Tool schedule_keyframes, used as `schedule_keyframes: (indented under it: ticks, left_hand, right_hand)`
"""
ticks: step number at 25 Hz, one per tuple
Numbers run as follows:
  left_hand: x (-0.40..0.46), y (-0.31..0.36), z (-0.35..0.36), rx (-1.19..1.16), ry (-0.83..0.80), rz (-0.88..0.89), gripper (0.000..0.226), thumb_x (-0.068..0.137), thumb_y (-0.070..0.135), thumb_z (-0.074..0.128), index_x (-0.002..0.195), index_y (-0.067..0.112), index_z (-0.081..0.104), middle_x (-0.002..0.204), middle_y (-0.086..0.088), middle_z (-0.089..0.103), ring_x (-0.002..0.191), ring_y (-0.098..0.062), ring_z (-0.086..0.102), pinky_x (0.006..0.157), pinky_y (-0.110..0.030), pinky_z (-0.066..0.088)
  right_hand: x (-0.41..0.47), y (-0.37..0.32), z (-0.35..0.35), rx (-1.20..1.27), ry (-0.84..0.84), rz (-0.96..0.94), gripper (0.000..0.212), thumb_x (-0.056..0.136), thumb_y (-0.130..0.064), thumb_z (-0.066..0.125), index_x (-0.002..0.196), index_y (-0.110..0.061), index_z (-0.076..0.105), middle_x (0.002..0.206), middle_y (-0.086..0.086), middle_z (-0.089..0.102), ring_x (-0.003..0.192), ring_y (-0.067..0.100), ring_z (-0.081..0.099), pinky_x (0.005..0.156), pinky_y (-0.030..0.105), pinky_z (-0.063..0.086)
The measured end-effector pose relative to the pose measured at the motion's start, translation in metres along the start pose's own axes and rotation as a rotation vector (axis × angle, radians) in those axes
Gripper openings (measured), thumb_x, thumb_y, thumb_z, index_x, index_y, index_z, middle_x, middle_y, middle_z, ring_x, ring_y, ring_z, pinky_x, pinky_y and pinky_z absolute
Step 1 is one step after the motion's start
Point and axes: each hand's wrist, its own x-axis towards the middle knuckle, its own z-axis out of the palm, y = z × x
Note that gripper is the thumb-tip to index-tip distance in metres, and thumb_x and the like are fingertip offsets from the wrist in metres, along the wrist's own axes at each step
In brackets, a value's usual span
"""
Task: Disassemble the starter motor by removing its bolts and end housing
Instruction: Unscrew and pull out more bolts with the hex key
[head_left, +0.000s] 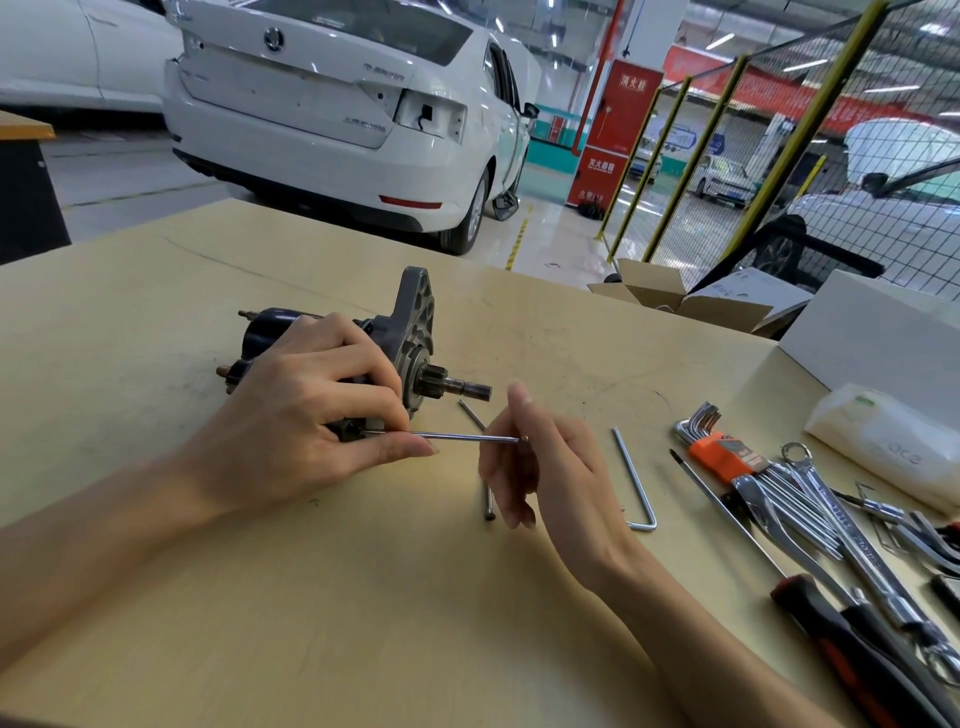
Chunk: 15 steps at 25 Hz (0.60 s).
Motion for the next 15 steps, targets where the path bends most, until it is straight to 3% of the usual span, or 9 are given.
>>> schedule_keyframes:
  ticks: [2, 6, 15]
  left_hand:
    - [-0.0005, 0.0006, 0.0002, 0.006, -0.001, -0.002, 0.033, 0.084, 0.049, 0.066, 0.068, 0.02, 0.075, 0.08, 0.01, 0.065, 0.082, -0.02, 0.057, 0.074, -0.043, 0.043]
    - [-0.0001, 0.0011, 0.0, -0.002, 0.007, -0.013, 0.034, 0.085, 0.048, 0.065, 0.069, 0.02, 0.074, 0.079, 0.009, 0.065, 0.083, -0.019, 0.056, 0.071, -0.046, 0.044]
    - [-0.0001, 0.0012, 0.0003, -0.01, 0.003, -0.008, 0.034, 0.087, 0.047, 0.063, 0.068, 0.022, 0.077, 0.078, 0.01, 0.066, 0.083, -0.015, 0.054, 0.072, -0.044, 0.043]
  right_hand:
    - [-0.0015, 0.0001, -0.0009, -0.023, -0.027, -0.021, 0.056, 0.098, -0.044, 0.046, 0.059, -0.006, 0.056, 0.044, 0.009, 0.045, 0.038, 0.017, 0.042, 0.042, 0.022, 0.033]
    - [-0.0022, 0.0006, -0.0023, 0.029, -0.075, -0.073, 0.024, 0.082, -0.015, 0.041, 0.067, -0.008, 0.058, 0.044, 0.01, 0.043, 0.039, 0.018, 0.039, 0.041, 0.022, 0.029]
    - [-0.0012, 0.0037, -0.0025, -0.003, -0.048, -0.088, 0.03, 0.082, -0.003, 0.034, 0.074, -0.007, 0.063, 0.043, 0.007, 0.043, 0.038, 0.016, 0.036, 0.041, 0.016, 0.034]
